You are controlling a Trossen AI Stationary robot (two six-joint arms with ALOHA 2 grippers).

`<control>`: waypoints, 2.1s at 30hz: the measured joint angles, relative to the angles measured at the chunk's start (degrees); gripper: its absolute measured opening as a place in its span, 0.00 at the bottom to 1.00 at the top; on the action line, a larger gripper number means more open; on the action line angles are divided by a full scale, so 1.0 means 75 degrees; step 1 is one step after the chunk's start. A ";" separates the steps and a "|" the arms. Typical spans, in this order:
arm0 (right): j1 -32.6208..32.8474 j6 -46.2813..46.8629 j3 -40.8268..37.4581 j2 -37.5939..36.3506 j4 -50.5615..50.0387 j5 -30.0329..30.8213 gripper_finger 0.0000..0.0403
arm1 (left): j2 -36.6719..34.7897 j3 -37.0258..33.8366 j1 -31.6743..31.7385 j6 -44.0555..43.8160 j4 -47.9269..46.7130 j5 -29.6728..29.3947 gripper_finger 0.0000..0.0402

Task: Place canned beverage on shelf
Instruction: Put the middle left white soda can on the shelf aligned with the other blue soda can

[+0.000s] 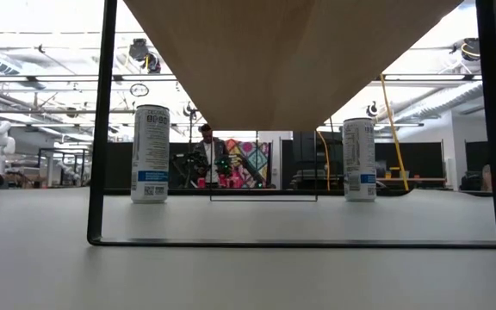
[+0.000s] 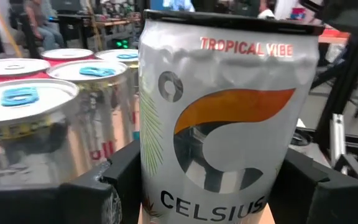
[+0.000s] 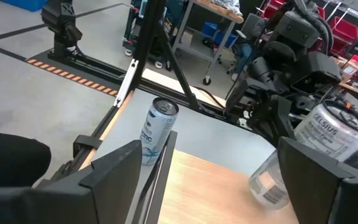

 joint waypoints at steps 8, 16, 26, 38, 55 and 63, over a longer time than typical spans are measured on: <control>-0.0006 -0.0060 0.0000 0.0000 0.0071 0.0002 0.77 | 0.0274 0.0006 0.0223 -0.0017 0.0016 0.0506 0.61; -0.0009 -0.0057 0.0000 0.0000 0.0083 0.0003 0.77 | 0.0399 0.0026 0.0221 0.0013 0.0062 0.0541 0.62; -0.0008 -0.0048 -0.0002 0.0000 0.0083 0.0003 0.77 | 0.0420 0.0020 0.0221 0.0032 -0.0064 0.0273 0.78; -0.0008 -0.0040 -0.0003 0.0000 0.0069 0.0003 0.77 | -0.0386 0.0015 -0.0076 0.0330 -0.0250 0.0234 0.87; -0.0006 0.3687 -0.0006 -0.0143 -0.4682 0.1364 0.62 | -0.1538 0.0015 -0.1121 -0.0806 -0.3340 -0.1091 0.87; -0.0376 0.4337 -0.0009 -0.0783 -0.5958 0.0987 0.43 | -0.0841 0.0012 -0.1668 -0.1017 -0.3195 -0.0983 0.81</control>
